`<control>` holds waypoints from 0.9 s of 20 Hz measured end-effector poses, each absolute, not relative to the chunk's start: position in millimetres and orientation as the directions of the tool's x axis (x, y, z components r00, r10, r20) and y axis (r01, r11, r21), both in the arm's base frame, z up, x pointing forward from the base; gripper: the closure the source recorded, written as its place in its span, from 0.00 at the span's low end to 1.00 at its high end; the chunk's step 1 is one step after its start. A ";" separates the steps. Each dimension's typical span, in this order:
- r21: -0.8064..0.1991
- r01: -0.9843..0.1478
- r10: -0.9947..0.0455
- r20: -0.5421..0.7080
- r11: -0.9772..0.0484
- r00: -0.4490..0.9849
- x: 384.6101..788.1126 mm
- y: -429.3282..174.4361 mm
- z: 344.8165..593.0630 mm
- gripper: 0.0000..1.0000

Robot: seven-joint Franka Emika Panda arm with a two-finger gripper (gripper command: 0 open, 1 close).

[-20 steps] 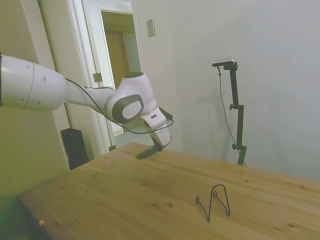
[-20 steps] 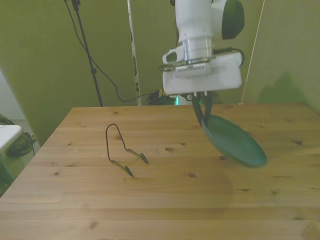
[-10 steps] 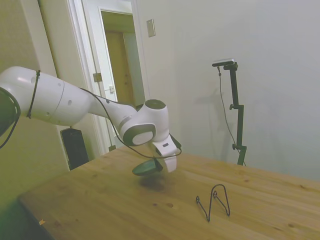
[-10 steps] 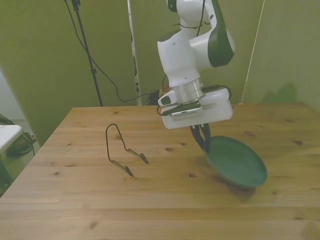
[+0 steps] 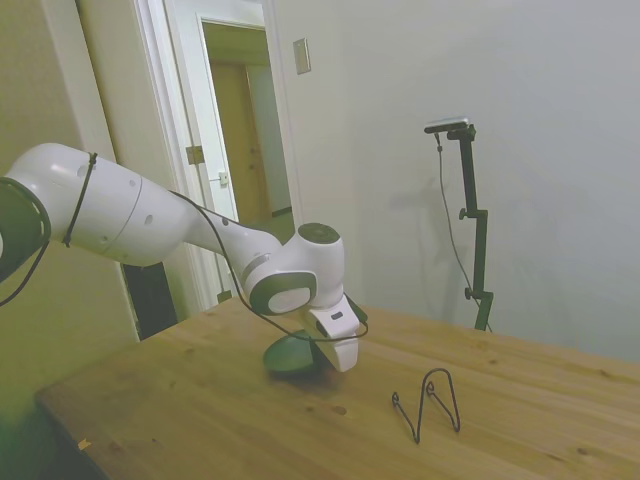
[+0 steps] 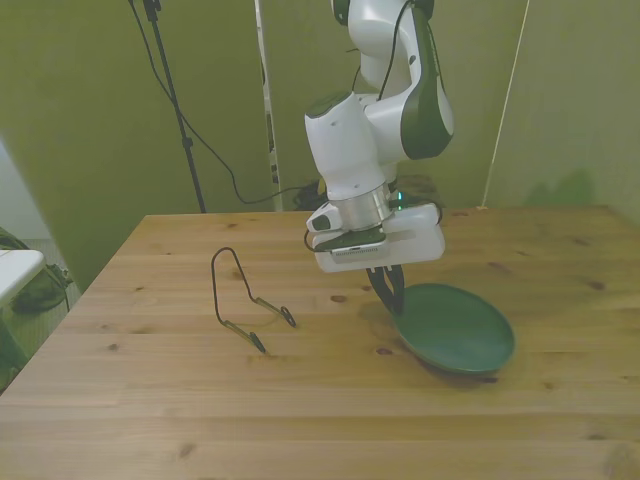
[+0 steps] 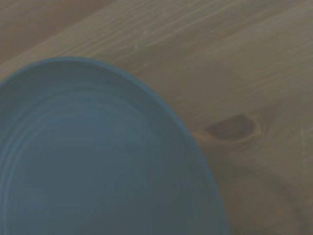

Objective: Unload the plate

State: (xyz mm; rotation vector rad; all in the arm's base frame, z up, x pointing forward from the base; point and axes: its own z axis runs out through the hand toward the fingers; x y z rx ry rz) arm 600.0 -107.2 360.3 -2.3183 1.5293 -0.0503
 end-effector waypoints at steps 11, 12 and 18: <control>-0.335 -0.870 -0.890 -0.154 -0.362 0.429 596.6 -107.1 377.8 0.00; -0.347 -0.863 -0.887 -0.149 -0.367 0.437 594.6 -105.4 391.0 0.00; -0.360 -0.843 -0.876 -0.121 -0.399 0.466 556.2 -85.2 501.4 0.00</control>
